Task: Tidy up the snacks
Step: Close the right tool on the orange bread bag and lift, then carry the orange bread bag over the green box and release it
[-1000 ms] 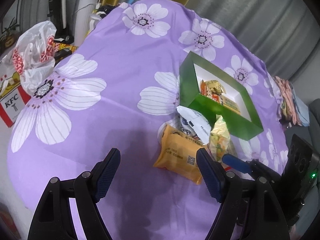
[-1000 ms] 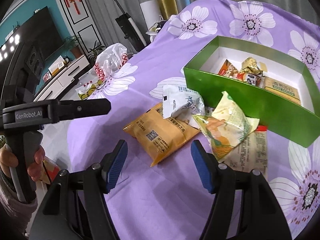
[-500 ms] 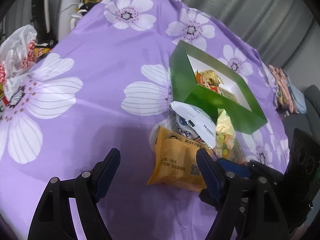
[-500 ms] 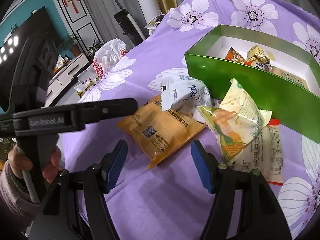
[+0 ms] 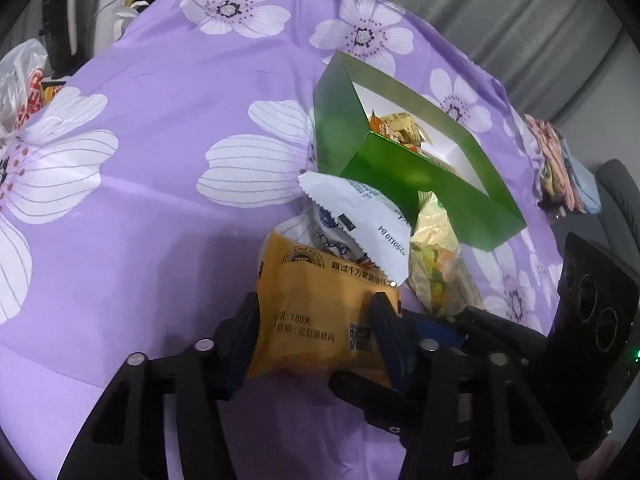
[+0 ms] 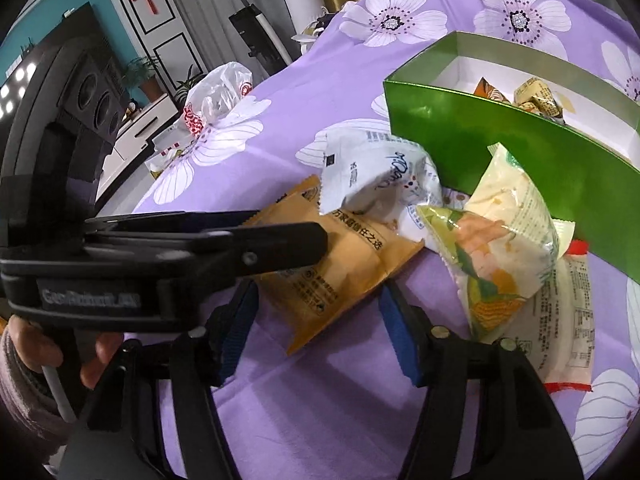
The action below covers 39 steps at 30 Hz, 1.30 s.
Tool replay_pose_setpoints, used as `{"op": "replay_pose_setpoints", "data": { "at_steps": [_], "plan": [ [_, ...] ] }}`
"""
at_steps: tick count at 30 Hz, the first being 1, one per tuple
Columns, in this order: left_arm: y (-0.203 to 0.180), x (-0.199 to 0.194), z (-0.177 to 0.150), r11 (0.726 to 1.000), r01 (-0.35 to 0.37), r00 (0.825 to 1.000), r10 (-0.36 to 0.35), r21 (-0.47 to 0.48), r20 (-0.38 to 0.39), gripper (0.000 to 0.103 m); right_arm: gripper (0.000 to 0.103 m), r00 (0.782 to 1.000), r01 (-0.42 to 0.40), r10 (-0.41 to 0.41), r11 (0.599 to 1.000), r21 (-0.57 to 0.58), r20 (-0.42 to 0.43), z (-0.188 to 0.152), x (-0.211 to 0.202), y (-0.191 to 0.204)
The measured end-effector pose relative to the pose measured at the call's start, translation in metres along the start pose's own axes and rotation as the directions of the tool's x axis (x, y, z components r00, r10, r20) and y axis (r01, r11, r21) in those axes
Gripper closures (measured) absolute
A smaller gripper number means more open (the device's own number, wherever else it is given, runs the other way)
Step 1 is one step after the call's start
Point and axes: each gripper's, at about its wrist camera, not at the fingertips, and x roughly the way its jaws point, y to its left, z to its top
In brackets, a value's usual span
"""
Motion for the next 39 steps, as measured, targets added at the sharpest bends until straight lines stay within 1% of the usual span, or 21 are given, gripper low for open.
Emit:
{"op": "replay_pose_setpoints", "data": {
  "at_steps": [2,3,4,6,9,12,15,23,29,35,39],
  "plan": [
    [-0.003,-0.001,0.0,1.0,-0.015,1.0,0.014,0.009,0.014,0.055,0.047,1.0,0.001,-0.001,1.0,-0.012,-0.005,0.001,0.001,0.0],
    [-0.003,-0.001,0.0,1.0,-0.009,1.0,0.009,0.001,0.013,0.055,0.052,1.0,0.009,-0.01,1.0,-0.027,-0.01,0.001,0.001,0.0],
    [-0.003,0.0,0.0,1.0,-0.005,1.0,0.005,-0.004,0.011,0.055,0.056,1.0,0.02,-0.02,0.999,-0.044,-0.013,0.001,0.002,0.002],
    [-0.004,0.001,-0.001,1.0,0.0,1.0,0.001,-0.016,0.008,0.056,0.06,1.0,0.014,-0.015,0.999,-0.05,-0.016,0.001,0.001,0.0],
    [-0.008,-0.001,-0.002,1.0,-0.01,1.0,0.01,-0.002,0.009,0.056,0.064,1.0,0.017,-0.017,0.999,-0.043,-0.009,0.0,-0.001,0.0],
    [-0.016,-0.005,-0.006,1.0,-0.019,1.0,0.019,0.003,0.006,0.056,0.064,1.0,0.016,-0.016,1.0,-0.025,0.001,-0.005,-0.008,0.0],
    [-0.026,-0.011,-0.013,1.0,0.003,1.0,-0.003,-0.012,0.005,0.056,0.064,0.999,0.033,-0.033,0.999,-0.033,0.015,-0.013,-0.021,0.004],
    [-0.068,-0.027,-0.025,0.998,0.051,0.999,-0.051,0.029,0.015,0.056,0.064,0.997,0.05,-0.05,0.999,0.005,0.058,-0.034,-0.07,-0.002],
    [-0.102,-0.033,-0.028,0.993,0.079,0.996,-0.081,0.09,0.021,0.056,0.065,0.99,0.091,-0.092,0.996,0.021,0.104,-0.047,-0.103,-0.008],
    [-0.132,-0.042,-0.025,0.984,0.081,0.995,-0.09,0.157,0.048,0.056,0.065,0.978,0.118,-0.122,0.992,0.036,0.169,-0.05,-0.134,-0.015],
    [-0.148,-0.045,-0.021,0.98,0.076,0.994,-0.089,0.181,0.061,0.056,0.065,0.97,0.13,-0.136,0.991,0.04,0.203,-0.051,-0.147,-0.021]
  ]
}}
